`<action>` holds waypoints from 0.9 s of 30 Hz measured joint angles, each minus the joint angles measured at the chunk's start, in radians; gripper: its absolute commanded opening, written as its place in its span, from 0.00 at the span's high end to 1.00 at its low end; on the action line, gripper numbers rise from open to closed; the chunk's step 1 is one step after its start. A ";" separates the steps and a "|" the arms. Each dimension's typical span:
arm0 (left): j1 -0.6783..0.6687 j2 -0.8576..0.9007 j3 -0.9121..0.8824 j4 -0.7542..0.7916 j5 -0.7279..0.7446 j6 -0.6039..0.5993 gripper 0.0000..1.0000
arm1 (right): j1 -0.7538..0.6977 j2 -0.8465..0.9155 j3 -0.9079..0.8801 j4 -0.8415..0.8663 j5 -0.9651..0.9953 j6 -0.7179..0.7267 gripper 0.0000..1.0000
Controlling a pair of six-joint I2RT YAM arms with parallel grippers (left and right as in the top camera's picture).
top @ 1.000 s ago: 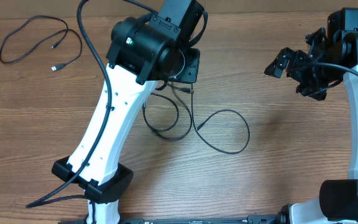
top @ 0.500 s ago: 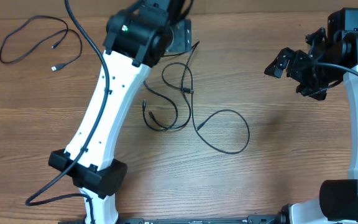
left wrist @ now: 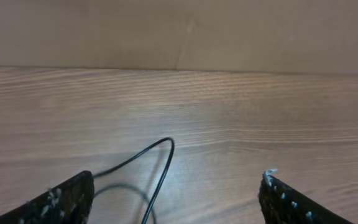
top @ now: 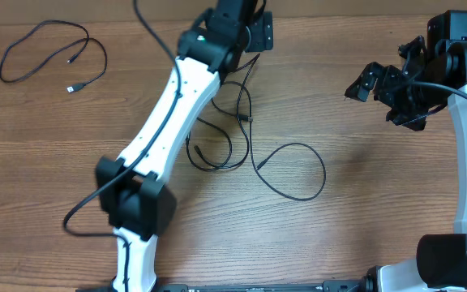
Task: Untangle cables
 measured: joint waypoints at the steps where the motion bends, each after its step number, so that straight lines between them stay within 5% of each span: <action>1: 0.000 0.021 -0.002 0.021 0.004 0.010 0.17 | 0.000 0.000 0.000 0.000 0.000 0.000 0.00; 11: 0.000 0.262 -0.014 0.209 0.025 0.121 0.20 | 0.000 0.000 0.000 0.000 0.000 0.000 0.00; 20: 0.000 0.340 -0.016 0.201 0.038 0.137 0.37 | 0.000 0.000 0.000 0.000 0.000 0.000 0.00; 27: 0.000 0.348 -0.016 0.214 0.048 0.141 0.28 | 0.000 0.000 0.000 0.000 0.000 0.000 0.00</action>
